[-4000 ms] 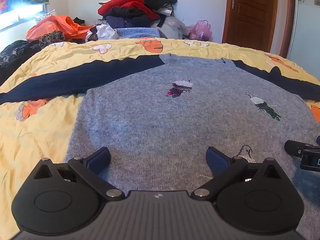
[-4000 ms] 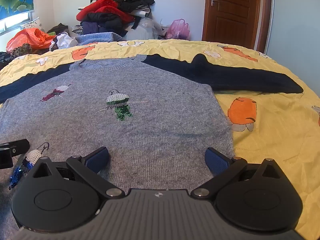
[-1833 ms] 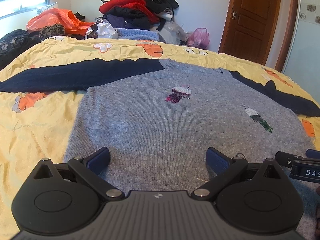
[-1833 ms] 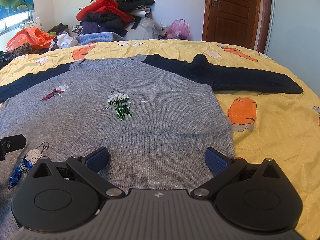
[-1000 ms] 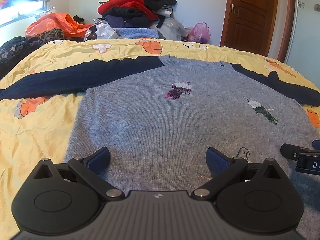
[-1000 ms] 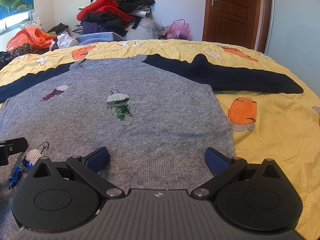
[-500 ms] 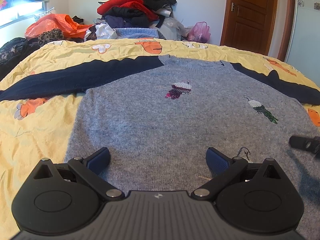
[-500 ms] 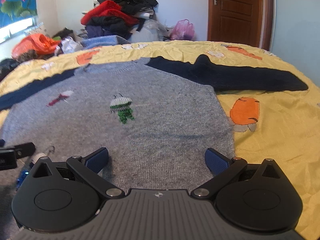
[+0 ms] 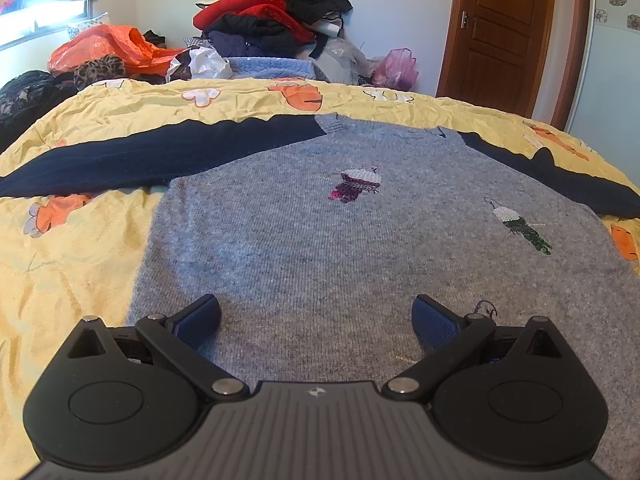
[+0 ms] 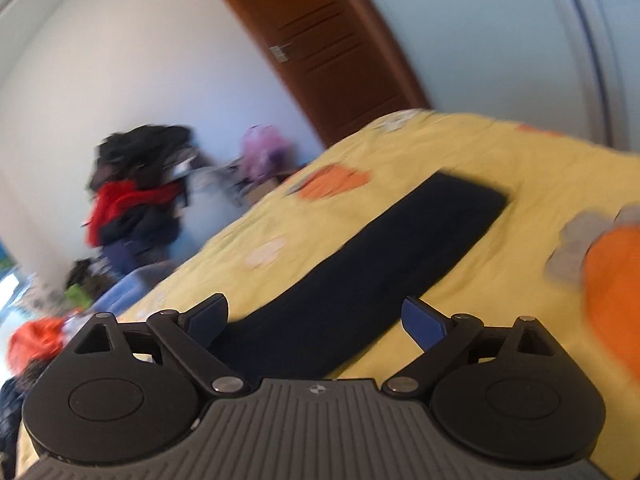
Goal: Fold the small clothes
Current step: 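Grasp the navy sleeve cuff with the right tool and lift it, then lay the sleeve across the sweater chest with the right tool while the left tool grasps the other navy sleeve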
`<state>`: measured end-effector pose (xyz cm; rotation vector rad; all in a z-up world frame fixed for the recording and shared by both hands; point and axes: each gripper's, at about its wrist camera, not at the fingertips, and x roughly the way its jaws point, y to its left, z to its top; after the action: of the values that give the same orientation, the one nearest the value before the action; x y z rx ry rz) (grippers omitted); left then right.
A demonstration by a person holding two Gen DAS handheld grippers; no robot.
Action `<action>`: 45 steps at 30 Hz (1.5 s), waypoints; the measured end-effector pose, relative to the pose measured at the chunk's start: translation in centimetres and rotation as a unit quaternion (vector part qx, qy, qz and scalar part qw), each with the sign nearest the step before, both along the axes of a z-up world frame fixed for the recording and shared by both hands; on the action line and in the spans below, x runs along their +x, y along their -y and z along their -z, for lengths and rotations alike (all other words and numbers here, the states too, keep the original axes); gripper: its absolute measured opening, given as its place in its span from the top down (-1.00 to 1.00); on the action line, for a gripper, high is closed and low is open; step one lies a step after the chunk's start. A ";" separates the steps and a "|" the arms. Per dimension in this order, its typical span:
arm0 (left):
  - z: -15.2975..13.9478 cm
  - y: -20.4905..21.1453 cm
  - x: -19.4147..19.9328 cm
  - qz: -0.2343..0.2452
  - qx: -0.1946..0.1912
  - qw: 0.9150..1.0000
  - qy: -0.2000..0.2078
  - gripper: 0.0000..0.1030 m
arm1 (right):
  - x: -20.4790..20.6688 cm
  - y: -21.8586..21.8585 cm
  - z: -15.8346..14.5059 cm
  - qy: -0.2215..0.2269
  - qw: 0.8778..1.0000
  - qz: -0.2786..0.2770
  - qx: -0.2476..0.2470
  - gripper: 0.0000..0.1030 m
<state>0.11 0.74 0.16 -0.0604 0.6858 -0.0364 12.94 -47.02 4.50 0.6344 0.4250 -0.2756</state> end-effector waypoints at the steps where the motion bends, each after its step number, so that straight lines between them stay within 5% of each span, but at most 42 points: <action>1: 0.0 0.0 0.0 0.000 -0.001 1.000 0.000 -1.00 | 0.7 1.4 0.6 -0.002 1.000 0.013 0.010 -0.75; 7: 0.0 -0.3 -0.1 0.000 -0.011 1.000 0.004 -1.00 | 2.4 7.2 4.5 -0.019 0.989 0.107 0.103 -0.41; 15: 0.0 -0.3 0.0 0.000 -0.014 1.000 0.005 -1.00 | 4.8 7.3 5.6 -0.013 0.993 0.105 0.057 -0.21; 16: 0.0 -0.3 0.0 0.000 -0.014 1.000 0.005 -1.00 | 5.4 7.8 5.2 -0.024 0.992 0.110 0.051 0.09; 17: 0.0 -0.3 0.0 0.000 -0.016 1.000 0.005 -1.00 | 5.9 7.8 5.1 -0.041 0.992 0.114 0.044 0.64; 19: 0.0 -0.4 -0.1 -0.001 -0.019 1.000 0.007 -1.00 | 5.6 7.7 4.1 -0.046 0.992 0.117 0.025 0.68; 22: 0.0 -0.6 -0.1 -0.002 -0.025 1.000 0.009 -1.00 | 5.1 4.0 1.3 -0.014 0.997 0.075 -0.030 0.68; 26: 0.0 -0.8 -0.2 -0.002 -0.033 0.999 0.011 -1.00 | 4.2 -5.6 -2.9 0.041 0.993 -0.046 -0.105 0.68; 30: 0.0 -0.9 -0.3 -0.003 -0.038 0.999 0.013 -1.00 | 3.1 -17.3 -3.5 0.075 0.969 -0.203 -0.120 0.68; 34: -0.1 -1.1 -0.3 -0.003 -0.044 0.999 0.015 -1.00 | 3.8 -26.7 -0.1 0.031 0.939 -0.318 -0.130 0.67; 36: -0.1 -1.2 -0.4 -0.002 -0.048 0.999 0.016 -1.00 | 4.2 -30.0 1.9 -0.010 0.920 -0.355 -0.165 0.51; 37: -0.1 -1.3 -0.4 -0.002 -0.049 0.999 0.016 -1.00 | 3.7 -31.2 2.3 -0.025 0.913 -0.360 -0.189 0.15; 38: -0.1 -1.3 -0.4 -0.002 -0.050 0.999 0.016 -1.00 | 2.8 -31.6 2.4 -0.023 0.913 -0.352 -0.204 -0.14; 40: -0.1 -1.3 -0.4 -0.003 -0.050 0.999 0.016 -1.00 | 0.4 -30.7 1.7 0.010 0.917 -0.344 -0.200 -0.35; 45: -0.2 -1.1 -0.3 -0.004 -0.042 0.999 0.013 -1.00 | -2.8 -25.0 1.5 0.040 0.932 -0.342 -0.111 -0.40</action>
<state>-0.21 1.80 0.35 -0.1432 0.6575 -0.0584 10.10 -22.06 2.99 0.2460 0.5027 0.3636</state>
